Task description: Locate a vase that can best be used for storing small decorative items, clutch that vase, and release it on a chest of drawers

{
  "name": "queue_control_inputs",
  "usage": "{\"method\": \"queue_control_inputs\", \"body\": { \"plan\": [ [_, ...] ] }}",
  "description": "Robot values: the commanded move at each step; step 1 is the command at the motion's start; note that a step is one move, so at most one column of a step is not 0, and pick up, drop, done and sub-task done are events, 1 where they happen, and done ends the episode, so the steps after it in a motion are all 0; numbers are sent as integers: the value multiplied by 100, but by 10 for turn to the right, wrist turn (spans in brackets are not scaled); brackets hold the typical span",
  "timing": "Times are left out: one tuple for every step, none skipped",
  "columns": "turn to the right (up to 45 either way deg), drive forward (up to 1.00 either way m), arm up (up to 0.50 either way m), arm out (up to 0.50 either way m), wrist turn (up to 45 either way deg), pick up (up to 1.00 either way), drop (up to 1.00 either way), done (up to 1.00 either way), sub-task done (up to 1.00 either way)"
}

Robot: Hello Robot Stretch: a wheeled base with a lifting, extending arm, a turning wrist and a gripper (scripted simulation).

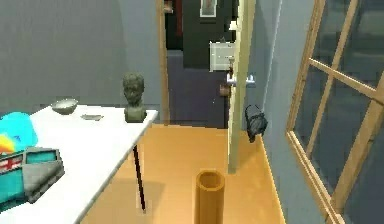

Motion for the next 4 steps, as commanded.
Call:
{"method": "queue_control_inputs", "body": {
  "plan": [
    [0, 100, 0, 0, 0, 0, 0, 0, 0],
    [0, 80, 0, 0, 0, 0, 0, 0, 0],
    [60, 0, 0, 0, 0, 0, 0, 0, 0],
    [0, 100, 0, 0, 0, 0, 0, 0, 0]
  ]
}}
